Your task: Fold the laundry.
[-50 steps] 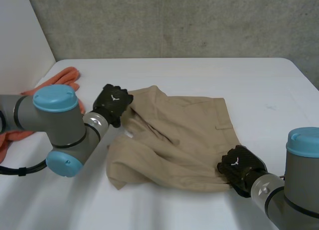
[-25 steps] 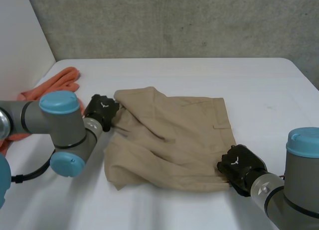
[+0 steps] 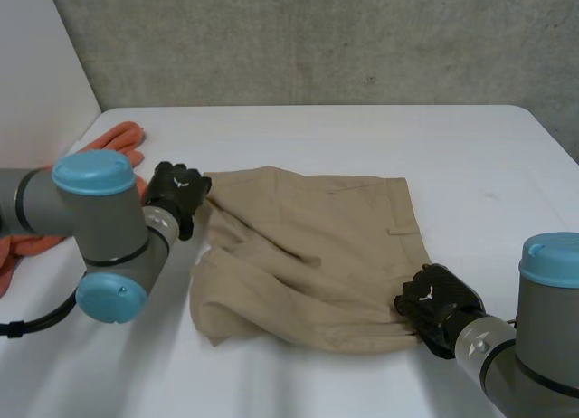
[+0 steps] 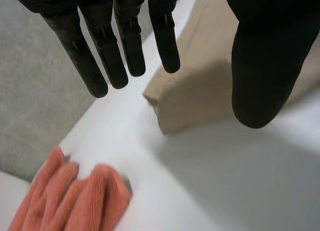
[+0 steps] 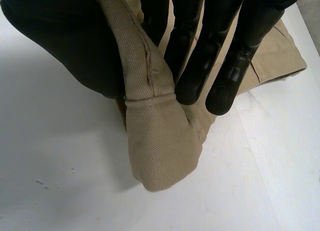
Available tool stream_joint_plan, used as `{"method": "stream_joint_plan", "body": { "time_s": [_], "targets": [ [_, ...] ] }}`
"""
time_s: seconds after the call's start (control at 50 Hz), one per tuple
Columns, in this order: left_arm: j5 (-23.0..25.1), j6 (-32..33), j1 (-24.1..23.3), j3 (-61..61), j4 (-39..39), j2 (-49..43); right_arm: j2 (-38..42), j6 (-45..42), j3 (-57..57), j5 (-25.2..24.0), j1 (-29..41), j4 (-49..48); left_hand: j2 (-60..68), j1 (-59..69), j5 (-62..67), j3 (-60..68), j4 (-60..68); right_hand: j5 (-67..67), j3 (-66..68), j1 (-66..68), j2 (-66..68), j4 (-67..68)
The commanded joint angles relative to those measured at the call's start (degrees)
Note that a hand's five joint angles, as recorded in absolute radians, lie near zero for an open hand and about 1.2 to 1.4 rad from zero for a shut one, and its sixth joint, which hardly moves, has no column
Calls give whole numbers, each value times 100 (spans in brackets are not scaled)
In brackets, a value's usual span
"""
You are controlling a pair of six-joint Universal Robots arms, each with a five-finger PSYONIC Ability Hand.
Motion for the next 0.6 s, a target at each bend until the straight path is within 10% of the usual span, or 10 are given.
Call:
{"method": "stream_joint_plan", "body": {
  "time_s": [0.02, 0.6],
  "targets": [
    [1006, -352, 149, 277, 88, -22, 0, 0, 0, 0, -2, 0, 823, 723, 861, 803, 850, 1354, 1222, 2483, 1283, 1179],
    [1175, 87, 369, 691, -281, -787, 27, 0, 17, 0, 7, -26, 1698, 1598, 1736, 1678, 1725, 1354, 1222, 2483, 1283, 1179]
  ]
}}
